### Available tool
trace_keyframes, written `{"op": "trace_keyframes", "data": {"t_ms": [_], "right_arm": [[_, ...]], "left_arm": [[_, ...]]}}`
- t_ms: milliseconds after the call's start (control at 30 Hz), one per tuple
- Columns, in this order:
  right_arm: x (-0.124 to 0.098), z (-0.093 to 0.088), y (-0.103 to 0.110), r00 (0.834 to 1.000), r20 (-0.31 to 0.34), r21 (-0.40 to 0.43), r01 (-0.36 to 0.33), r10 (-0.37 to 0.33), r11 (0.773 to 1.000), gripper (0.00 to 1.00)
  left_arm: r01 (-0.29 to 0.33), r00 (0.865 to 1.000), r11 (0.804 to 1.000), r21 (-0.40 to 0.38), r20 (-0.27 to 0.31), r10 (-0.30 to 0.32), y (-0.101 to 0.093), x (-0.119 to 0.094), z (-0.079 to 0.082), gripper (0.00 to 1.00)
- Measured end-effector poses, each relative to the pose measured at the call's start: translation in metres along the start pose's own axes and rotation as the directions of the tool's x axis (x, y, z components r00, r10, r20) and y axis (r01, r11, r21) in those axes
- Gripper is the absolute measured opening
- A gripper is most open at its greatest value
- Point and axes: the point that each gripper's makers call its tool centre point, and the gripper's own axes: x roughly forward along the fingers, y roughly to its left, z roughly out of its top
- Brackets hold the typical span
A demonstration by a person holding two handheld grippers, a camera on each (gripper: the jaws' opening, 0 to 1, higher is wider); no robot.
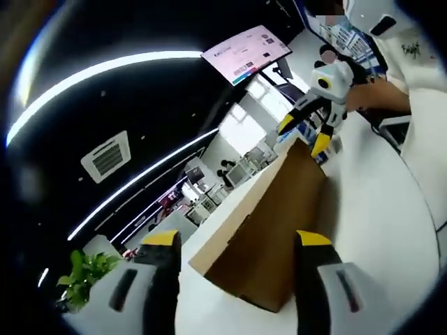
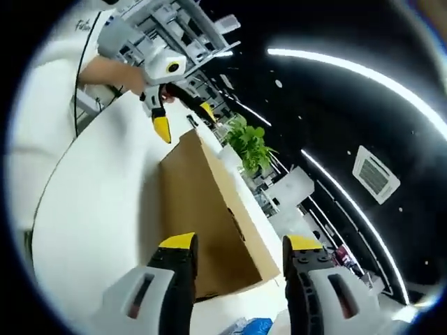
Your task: Operate the shoe box by opening the lid, removing the specified soft item, and placing it in the target area until the item is outside and the box remains undamaged.
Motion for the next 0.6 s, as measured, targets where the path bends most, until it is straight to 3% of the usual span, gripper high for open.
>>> {"op": "trace_keyframes", "data": {"t_ms": [100,233,300,400,500,600], "right_arm": [[-0.002,0.007,0.003,0.999,0.043,0.020,-0.004,0.003,1.000,0.43],[-0.004,0.009,0.012,0.999,0.039,-0.067,-0.034,0.037,0.997,0.45],[-0.004,0.005,0.011,1.000,0.015,-0.133,-0.024,0.027,0.991,0.44],[-0.001,0.001,0.008,1.000,-0.013,-0.124,-0.002,0.000,0.992,0.44],[-0.001,0.001,0.010,1.000,-0.007,-0.132,-0.018,0.018,0.991,0.44],[-0.001,0.000,0.008,1.000,-0.009,-0.143,-0.016,0.015,0.990,0.44]], "left_arm": [[0.006,1.000,1.000,0.020,-0.017,-0.005,0.000,-0.002,-0.003,0.67],[0.028,0.998,0.994,0.103,-0.063,-0.022,-0.003,-0.006,-0.011,0.67],[0.035,0.998,0.993,0.110,-0.065,-0.028,-0.004,-0.005,-0.012,0.65],[0.041,0.997,0.993,0.111,-0.072,-0.033,-0.005,-0.003,-0.015,0.61],[0.039,0.994,0.991,0.128,-0.103,-0.026,-0.005,-0.001,-0.021,0.59],[0.027,0.995,0.991,0.132,-0.098,-0.014,-0.004,0.000,-0.020,0.58]]}}
